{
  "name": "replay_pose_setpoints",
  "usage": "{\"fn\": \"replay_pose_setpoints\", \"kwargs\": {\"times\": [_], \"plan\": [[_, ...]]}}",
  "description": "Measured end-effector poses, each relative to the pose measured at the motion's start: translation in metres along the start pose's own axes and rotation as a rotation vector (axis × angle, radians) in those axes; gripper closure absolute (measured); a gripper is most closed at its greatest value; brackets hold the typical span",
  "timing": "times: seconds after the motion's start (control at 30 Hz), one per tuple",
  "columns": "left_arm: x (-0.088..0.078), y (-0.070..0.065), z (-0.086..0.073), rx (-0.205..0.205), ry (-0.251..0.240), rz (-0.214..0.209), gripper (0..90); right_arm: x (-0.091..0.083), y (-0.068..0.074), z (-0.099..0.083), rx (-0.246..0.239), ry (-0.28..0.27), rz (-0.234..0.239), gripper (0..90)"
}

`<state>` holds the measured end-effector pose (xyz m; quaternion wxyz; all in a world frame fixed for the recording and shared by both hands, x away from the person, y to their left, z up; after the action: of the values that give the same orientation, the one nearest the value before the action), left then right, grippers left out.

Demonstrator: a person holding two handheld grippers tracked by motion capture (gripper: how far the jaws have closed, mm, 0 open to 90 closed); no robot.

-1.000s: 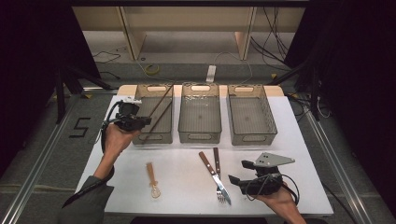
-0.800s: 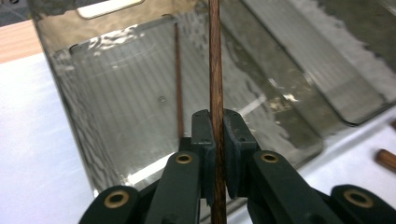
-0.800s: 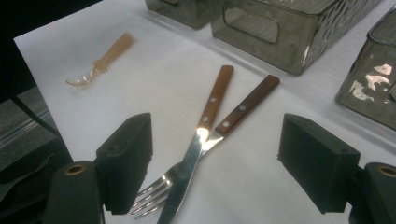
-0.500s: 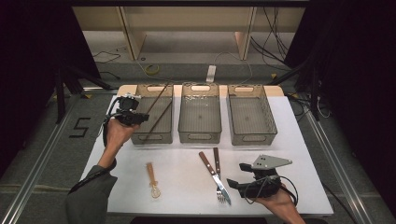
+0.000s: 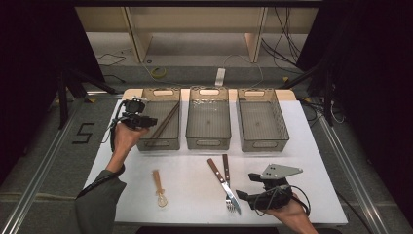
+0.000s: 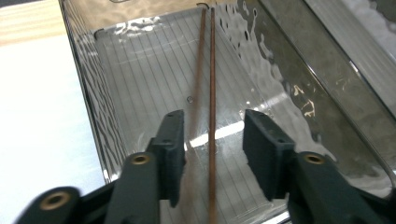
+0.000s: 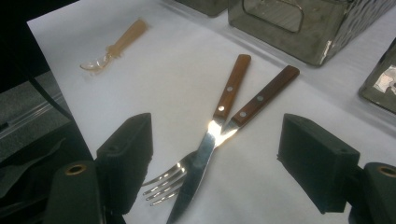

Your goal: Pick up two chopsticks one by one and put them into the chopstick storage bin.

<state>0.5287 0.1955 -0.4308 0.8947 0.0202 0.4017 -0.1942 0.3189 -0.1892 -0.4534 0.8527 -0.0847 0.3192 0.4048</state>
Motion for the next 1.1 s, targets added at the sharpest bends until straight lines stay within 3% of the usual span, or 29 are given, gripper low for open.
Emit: {"fn": "replay_pose_setpoints", "kwargs": {"times": [0.13, 0.4, 0.47, 0.7, 0.9, 1.1], "plan": [[-0.012, -0.010, -0.003, -0.002, -0.036, -0.027, 44.0, 0.000, -0.001, -0.001, -0.001, 0.000, -0.002, 27.0], [-0.032, -0.033, -0.020, -0.012, -0.081, -0.088, 33.1, -0.003, -0.002, 0.000, 0.010, -0.017, -0.016, 27.0], [-0.035, -0.038, -0.023, 0.021, -0.048, -0.080, 30.3, -0.003, -0.003, 0.000, 0.012, -0.021, -0.022, 26.9], [-0.041, -0.049, -0.041, 0.025, 0.001, -0.092, 23.6, -0.004, -0.004, 0.000, 0.007, -0.026, -0.047, 26.9], [-0.045, -0.056, -0.051, 0.020, 0.012, -0.127, 19.1, -0.005, -0.006, 0.000, 0.014, -0.035, -0.055, 26.9], [-0.043, -0.061, -0.062, 0.032, 0.041, -0.134, 16.5, -0.005, -0.006, 0.000, 0.014, -0.040, -0.057, 26.9]]}}
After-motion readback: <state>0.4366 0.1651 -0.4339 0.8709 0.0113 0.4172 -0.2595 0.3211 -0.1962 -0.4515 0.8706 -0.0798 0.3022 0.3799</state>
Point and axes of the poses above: each handheld gripper's, and its own axes: x roughly forward along the jaws, z roughly out of its top, y roughly to its left, the point moved 4 cm from there along x, roughly forward along the jaws, and after that the axes turned 2 degrees about -z, right-handed, at the moved point
